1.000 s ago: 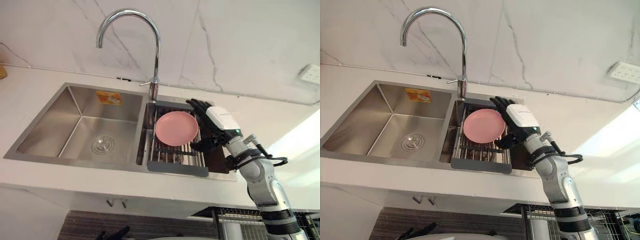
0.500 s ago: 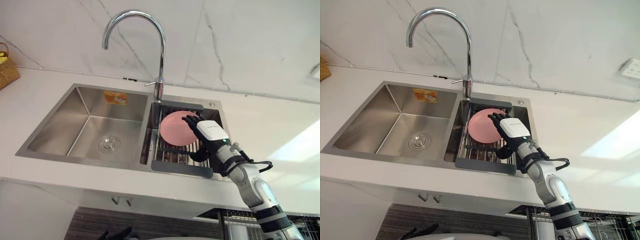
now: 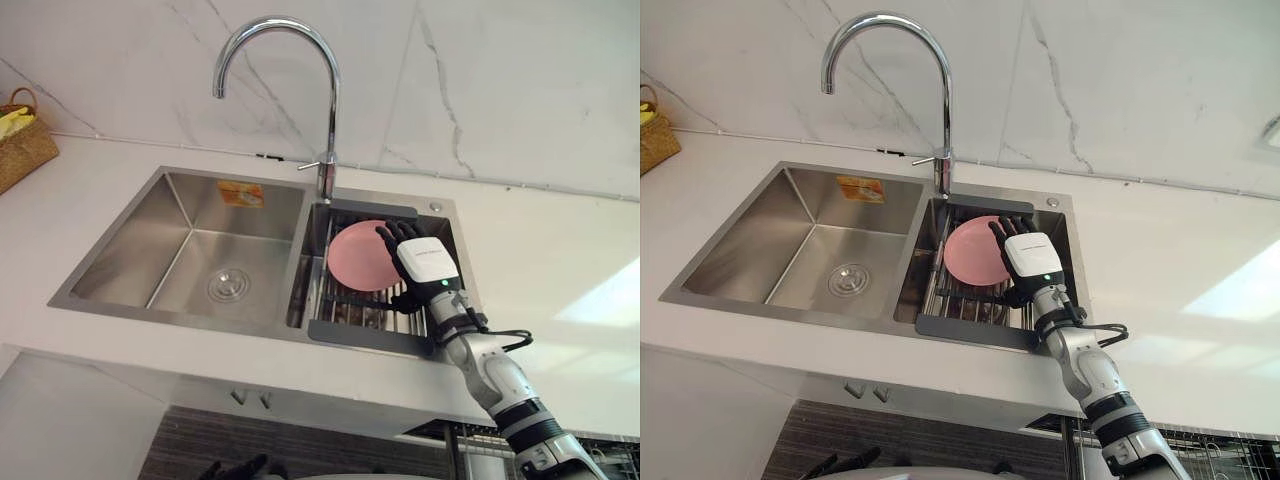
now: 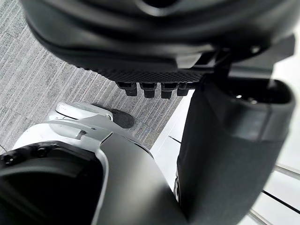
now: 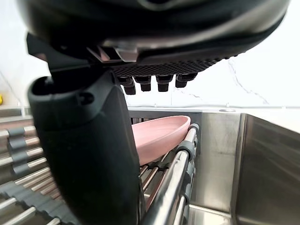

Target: Walk over to the sink, pick up the cup, carry it to the dishwasher, place the cup inside the dishwasher, then close the dishwasher door

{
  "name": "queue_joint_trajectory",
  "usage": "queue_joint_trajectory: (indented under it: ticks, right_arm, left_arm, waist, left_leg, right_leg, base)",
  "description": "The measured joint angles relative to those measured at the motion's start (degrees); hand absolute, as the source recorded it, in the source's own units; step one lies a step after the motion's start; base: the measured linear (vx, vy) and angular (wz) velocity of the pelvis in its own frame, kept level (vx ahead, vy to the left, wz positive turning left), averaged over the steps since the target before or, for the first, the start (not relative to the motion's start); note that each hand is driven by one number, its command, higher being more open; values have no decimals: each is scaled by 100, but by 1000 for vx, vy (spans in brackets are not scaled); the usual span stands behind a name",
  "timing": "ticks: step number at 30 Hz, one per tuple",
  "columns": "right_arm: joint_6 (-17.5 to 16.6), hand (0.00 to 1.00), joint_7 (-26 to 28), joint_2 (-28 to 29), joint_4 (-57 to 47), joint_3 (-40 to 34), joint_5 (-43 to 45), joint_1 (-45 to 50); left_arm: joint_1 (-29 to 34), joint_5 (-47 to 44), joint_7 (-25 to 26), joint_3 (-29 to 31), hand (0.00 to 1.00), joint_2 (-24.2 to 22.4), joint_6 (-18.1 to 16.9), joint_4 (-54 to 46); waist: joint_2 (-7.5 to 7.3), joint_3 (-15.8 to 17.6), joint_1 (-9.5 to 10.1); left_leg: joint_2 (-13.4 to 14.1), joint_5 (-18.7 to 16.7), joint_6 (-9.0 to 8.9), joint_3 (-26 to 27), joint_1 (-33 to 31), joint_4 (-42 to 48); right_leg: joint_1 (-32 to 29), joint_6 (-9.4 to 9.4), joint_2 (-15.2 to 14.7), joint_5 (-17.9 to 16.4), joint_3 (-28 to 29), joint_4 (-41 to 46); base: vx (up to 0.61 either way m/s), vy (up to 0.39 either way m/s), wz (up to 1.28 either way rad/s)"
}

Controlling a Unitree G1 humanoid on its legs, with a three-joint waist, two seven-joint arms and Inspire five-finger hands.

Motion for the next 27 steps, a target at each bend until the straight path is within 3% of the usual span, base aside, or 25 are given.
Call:
queue_joint_trajectory:
  ticks: [8,27]
  right_arm:
    - [210,100,-810,73,551,196,-119,-258]
    - [396,100,-1202,101,1515,439,-797,-783]
  left_arm:
    - [11,-11,-113,-59,100,9,-12,-132]
    - [23,-127,-236,-165,100,82,3,-185]
  waist:
    - [19,12,96]
    - [11,19,172]
  left_leg:
    - [-4,80,-4,-192,-102,-4]
    - [-17,166,-26,-438,-231,-33]
  right_leg:
    - [3,-1,-18,0,-200,-2]
    - [23,-1,-31,-1,-478,-5]
  base:
    - [-34,-11,12]
    - [-23,-4,7]
